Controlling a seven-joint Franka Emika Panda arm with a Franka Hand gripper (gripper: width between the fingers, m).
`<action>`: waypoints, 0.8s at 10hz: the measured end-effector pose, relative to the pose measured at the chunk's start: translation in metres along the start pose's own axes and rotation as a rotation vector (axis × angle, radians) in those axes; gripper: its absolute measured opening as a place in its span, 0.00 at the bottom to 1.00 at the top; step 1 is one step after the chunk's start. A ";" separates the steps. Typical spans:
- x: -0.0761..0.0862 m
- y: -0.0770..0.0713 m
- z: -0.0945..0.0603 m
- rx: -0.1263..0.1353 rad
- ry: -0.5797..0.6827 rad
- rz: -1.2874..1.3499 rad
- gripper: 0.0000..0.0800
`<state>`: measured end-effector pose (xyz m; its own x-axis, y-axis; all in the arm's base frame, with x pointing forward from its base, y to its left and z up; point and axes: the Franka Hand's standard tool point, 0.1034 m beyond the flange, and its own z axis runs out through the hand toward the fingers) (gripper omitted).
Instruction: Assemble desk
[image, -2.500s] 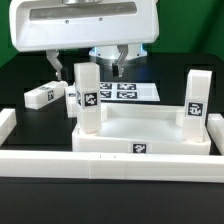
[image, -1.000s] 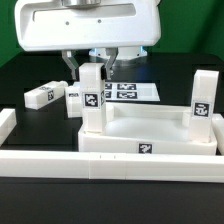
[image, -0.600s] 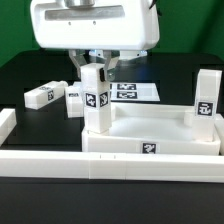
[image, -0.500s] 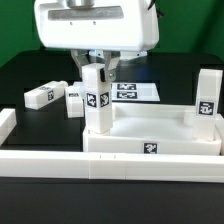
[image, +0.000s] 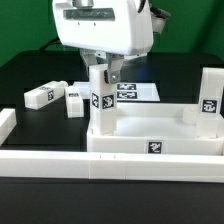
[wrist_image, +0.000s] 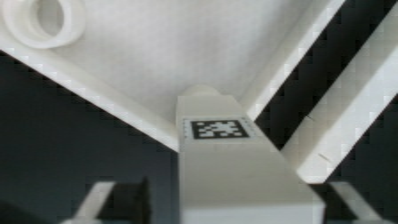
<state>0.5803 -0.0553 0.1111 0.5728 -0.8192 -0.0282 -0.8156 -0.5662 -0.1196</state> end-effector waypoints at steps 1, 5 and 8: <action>0.000 0.000 0.000 0.000 0.000 -0.069 0.72; -0.001 -0.003 0.000 0.000 0.005 -0.364 0.81; 0.002 -0.005 -0.001 -0.023 0.016 -0.673 0.81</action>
Offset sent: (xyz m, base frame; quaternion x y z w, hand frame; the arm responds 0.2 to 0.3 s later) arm 0.0057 0.0032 -0.0003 -0.0116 0.0055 -0.2366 0.9715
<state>0.5854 -0.0539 0.1129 0.9556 -0.2884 0.0602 -0.2829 -0.9554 -0.0851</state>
